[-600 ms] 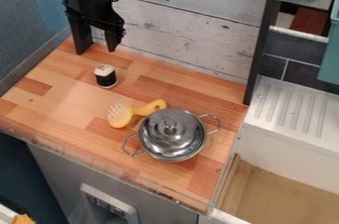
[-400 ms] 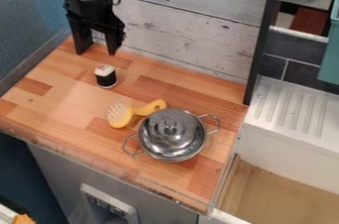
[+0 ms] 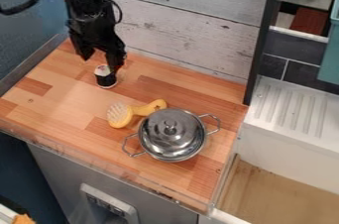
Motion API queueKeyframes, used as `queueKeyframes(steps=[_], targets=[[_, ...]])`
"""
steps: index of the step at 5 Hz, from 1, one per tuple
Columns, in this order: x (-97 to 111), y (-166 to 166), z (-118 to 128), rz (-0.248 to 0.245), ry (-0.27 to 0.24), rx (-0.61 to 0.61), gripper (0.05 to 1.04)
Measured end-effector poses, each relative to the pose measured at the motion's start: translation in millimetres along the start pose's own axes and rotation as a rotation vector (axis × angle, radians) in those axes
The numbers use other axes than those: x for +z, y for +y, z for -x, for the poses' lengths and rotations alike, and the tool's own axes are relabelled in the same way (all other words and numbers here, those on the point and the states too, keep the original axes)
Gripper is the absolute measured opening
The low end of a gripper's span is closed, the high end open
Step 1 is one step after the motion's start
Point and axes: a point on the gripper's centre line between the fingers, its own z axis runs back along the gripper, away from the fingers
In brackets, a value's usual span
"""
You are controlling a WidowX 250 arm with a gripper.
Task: Move the yellow brush to the left side of the table
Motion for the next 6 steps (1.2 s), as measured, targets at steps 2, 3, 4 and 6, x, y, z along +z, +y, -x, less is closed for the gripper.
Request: queueKeyframes(steps=[2, 3, 4, 6], targets=[[7, -39, -5, 0.071, -0.056, -0.257, 1.001], [-7, -55, -7, 0.079, -0.012, -0.371, 1.001], [-21, -66, -8, 0.106, 0.024, -0.453, 1.001], [-45, -77, 5, 0.168, 0.053, -0.575, 1.001]])
